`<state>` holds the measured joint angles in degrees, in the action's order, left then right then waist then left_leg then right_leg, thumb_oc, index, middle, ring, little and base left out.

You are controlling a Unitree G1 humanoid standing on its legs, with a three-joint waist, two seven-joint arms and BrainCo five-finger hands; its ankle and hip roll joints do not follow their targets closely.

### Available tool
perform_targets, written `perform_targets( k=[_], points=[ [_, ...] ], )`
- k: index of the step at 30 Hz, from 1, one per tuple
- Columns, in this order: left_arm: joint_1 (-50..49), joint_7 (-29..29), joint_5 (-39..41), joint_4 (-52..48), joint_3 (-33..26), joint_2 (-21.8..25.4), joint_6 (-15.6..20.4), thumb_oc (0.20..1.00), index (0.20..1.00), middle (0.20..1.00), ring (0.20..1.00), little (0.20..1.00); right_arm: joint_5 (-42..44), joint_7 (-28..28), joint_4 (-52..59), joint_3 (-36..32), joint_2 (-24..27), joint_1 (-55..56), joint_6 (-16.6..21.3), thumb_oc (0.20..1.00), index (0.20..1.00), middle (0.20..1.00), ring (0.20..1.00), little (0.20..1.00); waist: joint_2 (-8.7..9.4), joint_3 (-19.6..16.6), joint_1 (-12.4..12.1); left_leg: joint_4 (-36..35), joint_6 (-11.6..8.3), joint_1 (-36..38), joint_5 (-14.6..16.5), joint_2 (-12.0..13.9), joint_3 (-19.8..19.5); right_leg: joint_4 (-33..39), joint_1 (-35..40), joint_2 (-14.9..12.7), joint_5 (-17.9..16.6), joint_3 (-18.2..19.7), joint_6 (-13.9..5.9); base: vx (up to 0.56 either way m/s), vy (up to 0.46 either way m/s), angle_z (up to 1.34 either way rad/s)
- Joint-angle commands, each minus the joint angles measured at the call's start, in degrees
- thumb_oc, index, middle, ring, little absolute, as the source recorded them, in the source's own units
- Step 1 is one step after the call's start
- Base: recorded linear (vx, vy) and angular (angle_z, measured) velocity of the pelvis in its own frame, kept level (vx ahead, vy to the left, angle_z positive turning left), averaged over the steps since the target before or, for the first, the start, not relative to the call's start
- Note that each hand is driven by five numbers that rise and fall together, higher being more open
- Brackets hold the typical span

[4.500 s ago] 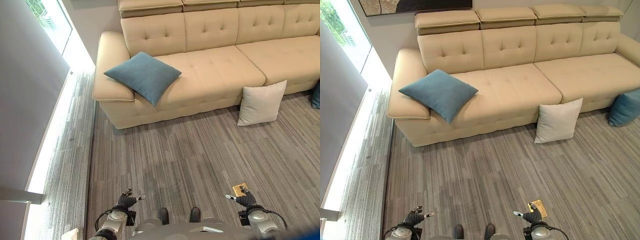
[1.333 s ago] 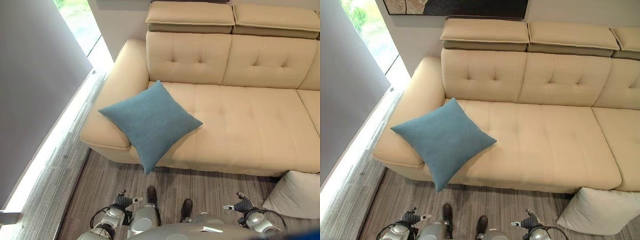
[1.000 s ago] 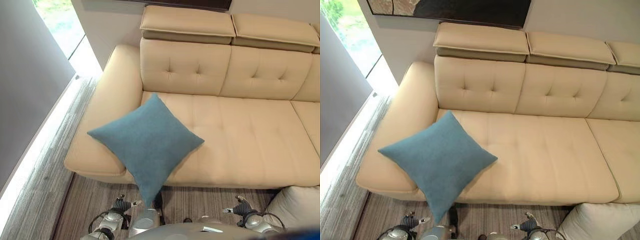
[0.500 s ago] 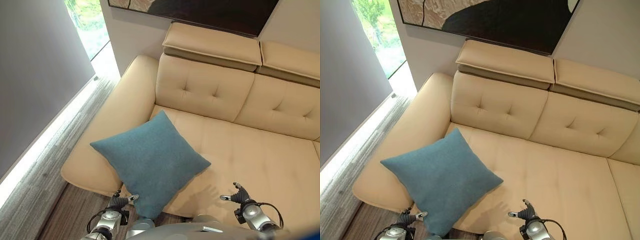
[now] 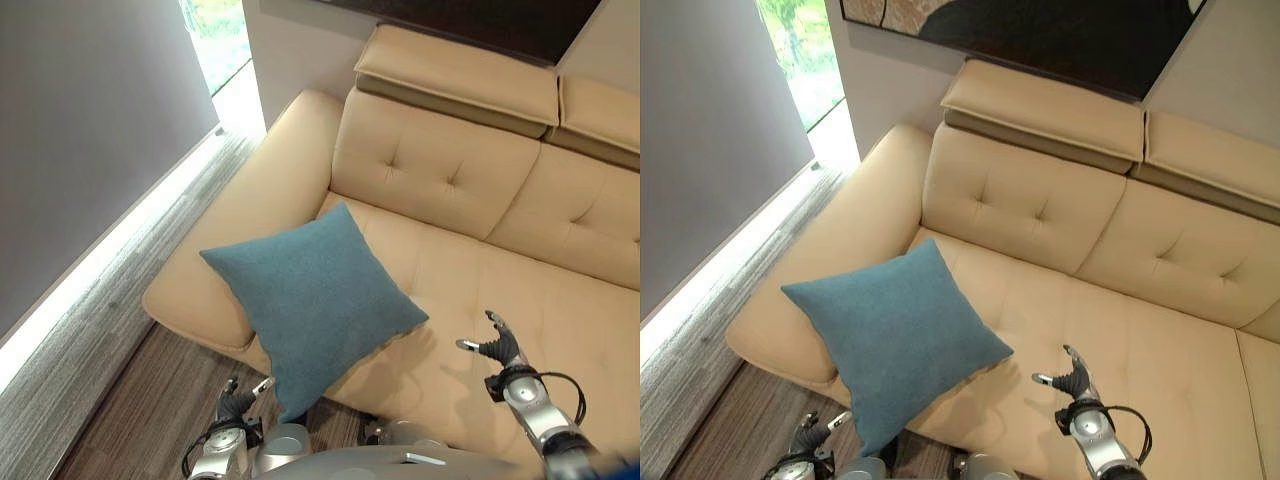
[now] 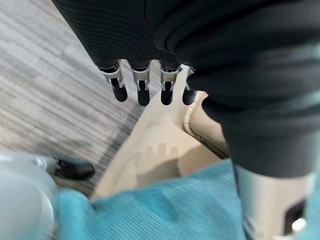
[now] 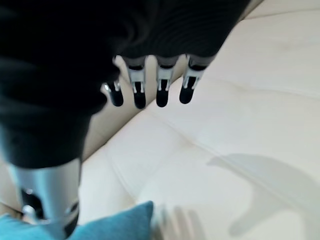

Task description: Pick up all the scattered cushions and arrange them neatly on the sofa.

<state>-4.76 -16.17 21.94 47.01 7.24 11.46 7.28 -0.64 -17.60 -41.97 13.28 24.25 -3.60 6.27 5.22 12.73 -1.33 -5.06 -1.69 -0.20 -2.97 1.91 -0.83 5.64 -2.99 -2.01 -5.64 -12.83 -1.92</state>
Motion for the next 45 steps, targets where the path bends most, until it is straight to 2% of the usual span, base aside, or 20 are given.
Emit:
perform_targets(
  k=[1,4,10,16,22,26,36,39,45],
  points=[
    [5.2,0.3,2.4,-0.8,2.0,-0.1,2.6,1.0,1.0,1.0,1.0,1.0,5.3,-0.8,1.9,-1.3,3.7,-5.7,2.5,1.0,1.0,1.0,1.0,1.0,0.61,2.5,-0.4,0.1,-2.06,-2.8,0.3,0.0,1.5,-0.6,1.7,-1.5,6.3,-0.8,-3.84,-0.08,-0.047,0.08],
    [7.0,0.2,2.5,-2.5,3.3,0.4,3.2,1.0,1.0,1.0,1.0,1.0,7.3,-0.4,1.8,-0.9,5.0,-7.7,2.7,1.0,1.0,1.0,1.0,1.0,0.39,3.7,-0.4,0.1,-2.69,-5.2,-0.6,0.2,1.0,-0.6,-0.3,-1.5,5.8,-1.5,-3.66,-0.12,-0.064,0.17],
    [14.0,0.2,4.7,-5.2,6.9,0.8,5.5,1.0,1.0,1.0,1.0,1.0,9.4,-1.8,-1.7,1.8,9.6,-19.0,2.5,1.0,1.0,1.0,1.0,1.0,-1.35,6.5,-0.9,0.1,-4.29,-13.7,-3.4,0.9,0.9,-1.9,-9.1,-1.6,4.9,-2.7,-3.06,-0.12,-0.068,0.14],
    [18.7,0.1,5.7,-6.3,9.2,0.7,6.7,1.0,1.0,1.0,1.0,1.0,9.3,-2.8,-3.6,4.9,11.4,-27.7,2.9,1.0,1.0,1.0,1.0,1.0,-2.09,6.9,-1.2,0.1,-4.87,-18.5,-4.6,2.0,1.6,-3.4,-14.9,-1.6,4.5,-2.5,-2.93,-0.05,-0.053,-0.03],
    [22.7,1.1,5.5,-8.5,11.7,1.8,7.3,1.0,1.0,1.0,1.0,1.0,15.2,2.1,-4.5,9.5,15.0,-34.7,3.4,1.0,1.0,1.0,1.0,1.0,-2.83,8.1,-1.6,0.1,-5.7,-22.3,-5.9,2.3,1.7,-6.2,-19.8,-1.8,5.2,-3.1,-2.41,-0.03,-0.058,0.01],
    [24.3,1.8,6.0,-10.3,12.8,1.5,7.5,1.0,1.0,1.0,1.0,1.0,18.0,4.1,-3.8,11.9,14.4,-38.5,4.1,1.0,1.0,1.0,1.0,1.0,-3.63,9.3,-2.2,0.1,-5.96,-24.0,-6.4,2.4,1.9,-7.4,-22.3,-1.9,5.4,-3.0,-2.31,-0.02,-0.047,0.02],
    [30.7,0.6,6.5,-13.3,14.8,1.0,8.5,1.0,1.0,1.0,1.0,1.0,15.5,5.4,-5.3,17.9,10.5,-43.9,4.1,1.0,1.0,1.0,1.0,1.0,-5.58,11.7,-2.9,0.2,-6.36,-26.4,-7.3,2.3,1.3,-8.5,-25.2,-2.1,5.8,-3.5,-1.95,-0.01,-0.04,0.02],
    [33.6,-0.2,7.5,-14.7,15.0,0.4,9.1,1.0,1.0,1.0,1.0,1.0,14.3,5.2,-6.8,18.9,7.0,-45.5,3.9,1.0,1.0,1.0,1.0,1.0,-6.73,12.7,-3.5,0.5,-6.46,-27.7,-7.5,2.1,1.3,-8.4,-26.2,-2.2,5.6,-3.7,-2.1,-0.02,-0.044,0.02],
    [36.7,-2.2,9.2,-14.2,15.1,-1.9,10.2,1.0,1.0,1.0,1.0,1.0,14.5,4.4,-7.4,18.8,-1.0,-44.3,4.3,1.0,1.0,1.0,1.0,1.0,-7.71,13.3,-3.3,0.6,-6.42,-28.4,-7.7,2.0,1.2,-8.1,-26.9,-2.3,5.4,-3.7,-2.18,0.0,-0.001,0.02]
  ],
)
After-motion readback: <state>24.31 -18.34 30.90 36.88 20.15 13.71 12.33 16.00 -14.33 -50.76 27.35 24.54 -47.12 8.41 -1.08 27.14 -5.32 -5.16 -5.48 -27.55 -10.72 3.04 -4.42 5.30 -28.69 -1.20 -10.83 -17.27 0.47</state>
